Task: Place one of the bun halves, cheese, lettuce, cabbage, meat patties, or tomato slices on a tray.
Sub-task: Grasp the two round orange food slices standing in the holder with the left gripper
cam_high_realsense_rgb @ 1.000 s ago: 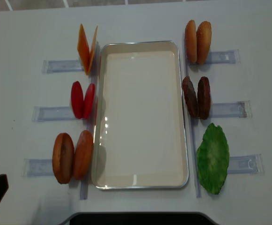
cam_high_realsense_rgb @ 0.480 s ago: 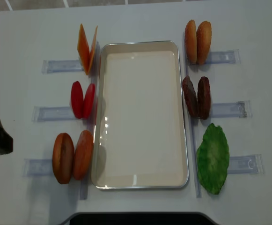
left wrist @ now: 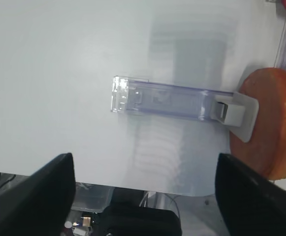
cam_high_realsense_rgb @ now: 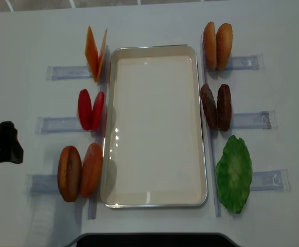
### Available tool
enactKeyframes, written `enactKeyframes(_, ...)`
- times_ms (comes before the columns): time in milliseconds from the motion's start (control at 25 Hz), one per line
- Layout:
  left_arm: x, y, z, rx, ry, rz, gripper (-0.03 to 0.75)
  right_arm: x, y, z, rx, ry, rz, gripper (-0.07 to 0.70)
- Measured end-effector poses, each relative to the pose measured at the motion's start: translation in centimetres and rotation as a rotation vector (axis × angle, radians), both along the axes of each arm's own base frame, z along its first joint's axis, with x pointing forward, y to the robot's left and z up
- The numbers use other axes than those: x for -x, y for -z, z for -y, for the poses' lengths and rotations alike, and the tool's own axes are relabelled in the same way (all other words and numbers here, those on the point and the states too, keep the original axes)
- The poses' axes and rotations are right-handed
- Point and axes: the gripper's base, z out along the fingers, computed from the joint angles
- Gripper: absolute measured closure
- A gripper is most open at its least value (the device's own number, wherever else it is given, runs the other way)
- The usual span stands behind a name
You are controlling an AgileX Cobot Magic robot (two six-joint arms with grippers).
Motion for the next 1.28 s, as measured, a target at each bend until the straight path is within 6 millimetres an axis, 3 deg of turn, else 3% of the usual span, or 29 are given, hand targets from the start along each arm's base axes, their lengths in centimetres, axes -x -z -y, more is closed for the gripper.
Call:
enactKeyframes(160, -0.3, 0.0, 0.6, 0.045, -0.027, 0.004, 0.092, 0.0, 0.0, 0.0, 0.000, 0.000, 0.000, 0.292)
enactKeyframes(320, -0.8, -0.7, 2.5, 0.071, -0.005, 0.038, 0.110, 0.0, 0.0, 0.0, 0.000, 0.000, 0.000, 0.292)
enactKeyframes(560, -2.4, -1.1, 8.1, 0.043, 0.100, 0.003, 0.113, 0.0, 0.0, 0.0, 0.000, 0.000, 0.000, 0.292)
enactKeyframes(640, -2.5, -1.1, 9.1, 0.041, 0.122, -0.001, 0.113, 0.0, 0.0, 0.0, 0.000, 0.000, 0.000, 0.292)
enactKeyframes(840, -2.9, -0.2, 12.6, 0.025, 0.136, -0.034, 0.114, 0.0, 0.0, 0.0, 0.000, 0.000, 0.000, 0.292)
enactKeyframes(1280, -4.3, 3.6, 16.1, 0.021, 0.135, -0.105, 0.114, 0.0, 0.0, 0.0, 0.000, 0.000, 0.000, 0.292)
